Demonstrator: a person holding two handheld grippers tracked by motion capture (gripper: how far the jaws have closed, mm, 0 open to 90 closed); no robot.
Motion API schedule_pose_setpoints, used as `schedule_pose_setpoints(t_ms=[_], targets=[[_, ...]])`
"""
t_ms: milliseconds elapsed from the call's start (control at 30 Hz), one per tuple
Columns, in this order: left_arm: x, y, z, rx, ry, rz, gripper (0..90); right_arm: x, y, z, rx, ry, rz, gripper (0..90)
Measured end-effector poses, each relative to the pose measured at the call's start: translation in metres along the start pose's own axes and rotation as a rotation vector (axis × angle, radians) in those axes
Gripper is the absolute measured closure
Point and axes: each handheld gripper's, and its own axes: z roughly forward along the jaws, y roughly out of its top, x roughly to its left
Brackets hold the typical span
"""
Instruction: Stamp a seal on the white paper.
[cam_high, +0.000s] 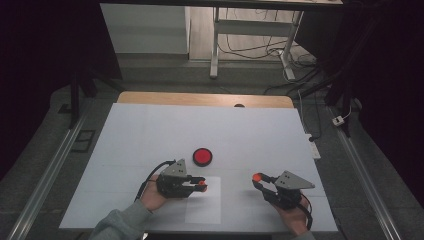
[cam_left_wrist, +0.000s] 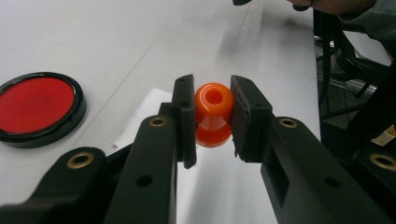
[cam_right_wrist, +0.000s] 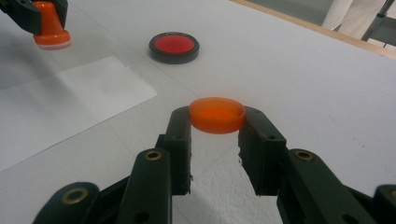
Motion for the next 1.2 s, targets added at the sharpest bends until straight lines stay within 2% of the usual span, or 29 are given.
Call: schedule_pose_setpoints(t_ms=[700, 933, 1200], targets=[[0.000, -0.006, 0.012, 0.041, -0.008, -0.003, 72.8, 0.001, 0.000, 0.001, -0.003, 0.001, 0.000, 64.6], [-0.002, -0.010, 0.019, 0.073, -0.007, 0.008, 72.8, 0.001, -0.001, 0.002, -0.007, 0.004, 0.003, 64.6], [-0.003, -0.011, 0.023, 0.083, 0.003, 0.015, 72.8, 0.001, -0.001, 0.002, 0.000, 0.003, -0.003, 64.6]])
